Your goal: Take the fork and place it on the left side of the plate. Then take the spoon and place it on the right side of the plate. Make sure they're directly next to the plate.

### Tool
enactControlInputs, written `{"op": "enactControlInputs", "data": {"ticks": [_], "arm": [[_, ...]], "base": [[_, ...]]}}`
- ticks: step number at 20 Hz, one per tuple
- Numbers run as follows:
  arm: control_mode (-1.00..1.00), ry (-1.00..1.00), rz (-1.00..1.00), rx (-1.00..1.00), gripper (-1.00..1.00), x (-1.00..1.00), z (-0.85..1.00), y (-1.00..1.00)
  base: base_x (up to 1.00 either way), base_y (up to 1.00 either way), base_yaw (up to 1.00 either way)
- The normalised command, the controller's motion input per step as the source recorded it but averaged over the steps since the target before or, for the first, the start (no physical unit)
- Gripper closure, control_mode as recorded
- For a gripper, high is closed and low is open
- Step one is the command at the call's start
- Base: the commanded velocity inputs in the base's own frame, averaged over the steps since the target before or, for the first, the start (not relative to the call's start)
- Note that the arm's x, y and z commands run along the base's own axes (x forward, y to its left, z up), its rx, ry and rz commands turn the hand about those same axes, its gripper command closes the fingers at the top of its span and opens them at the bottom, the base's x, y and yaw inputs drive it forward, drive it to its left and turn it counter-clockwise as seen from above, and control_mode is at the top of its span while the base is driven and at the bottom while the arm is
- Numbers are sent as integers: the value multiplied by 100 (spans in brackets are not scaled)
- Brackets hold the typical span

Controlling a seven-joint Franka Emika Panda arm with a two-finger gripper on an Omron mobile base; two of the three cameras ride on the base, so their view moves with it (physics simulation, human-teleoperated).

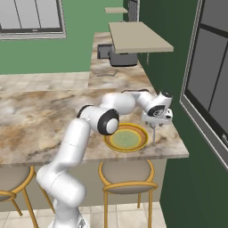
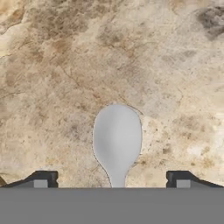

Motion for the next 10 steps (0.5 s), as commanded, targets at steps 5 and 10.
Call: {"op": "enactControlInputs", "data": {"ticks": [5, 10], "arm": [[-100, 0, -8, 2, -100, -19, 77, 9], [-100, -1, -20, -5, -100, -83, 60, 30]], "base": [[0, 0, 0], [0, 0, 0]]}}
